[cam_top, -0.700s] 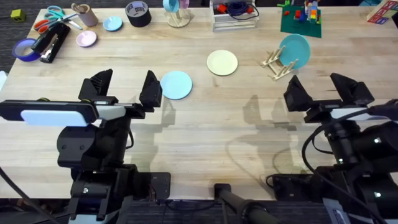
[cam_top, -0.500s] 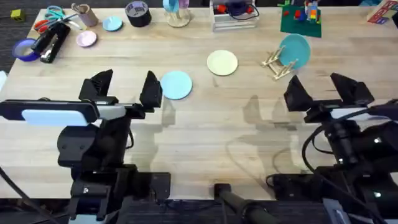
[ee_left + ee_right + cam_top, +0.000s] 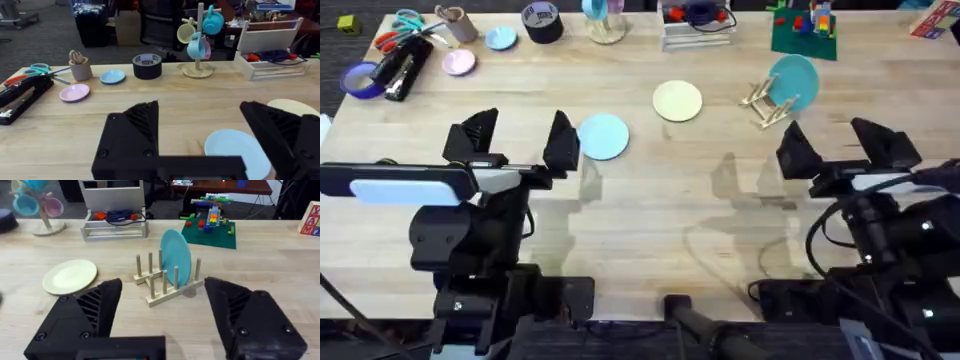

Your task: Pick up the plates from the table one by one and place each into a slot on the dish rack.

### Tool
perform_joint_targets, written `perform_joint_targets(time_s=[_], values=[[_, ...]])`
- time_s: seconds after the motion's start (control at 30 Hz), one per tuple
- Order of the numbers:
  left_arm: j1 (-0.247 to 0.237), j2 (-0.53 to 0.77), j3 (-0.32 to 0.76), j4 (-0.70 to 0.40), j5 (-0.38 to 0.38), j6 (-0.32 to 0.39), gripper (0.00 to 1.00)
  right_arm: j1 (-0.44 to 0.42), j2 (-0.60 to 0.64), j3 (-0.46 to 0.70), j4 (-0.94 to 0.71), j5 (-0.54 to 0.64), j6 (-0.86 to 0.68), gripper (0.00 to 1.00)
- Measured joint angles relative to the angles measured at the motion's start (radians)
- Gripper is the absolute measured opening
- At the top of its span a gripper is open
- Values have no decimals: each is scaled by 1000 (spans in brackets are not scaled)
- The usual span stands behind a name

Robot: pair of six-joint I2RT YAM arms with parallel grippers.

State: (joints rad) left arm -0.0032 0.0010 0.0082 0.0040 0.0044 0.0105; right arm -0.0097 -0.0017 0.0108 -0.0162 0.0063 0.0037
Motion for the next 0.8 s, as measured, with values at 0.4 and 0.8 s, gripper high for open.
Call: perform_joint_targets(time_s=[0.4, 0.8], values=[[0, 1, 327, -314, -26, 8, 993, 0, 22, 335, -396, 0, 1, 995], [0, 279, 824, -668, -31, 8, 993, 0, 405, 809, -730, 0, 1, 995]])
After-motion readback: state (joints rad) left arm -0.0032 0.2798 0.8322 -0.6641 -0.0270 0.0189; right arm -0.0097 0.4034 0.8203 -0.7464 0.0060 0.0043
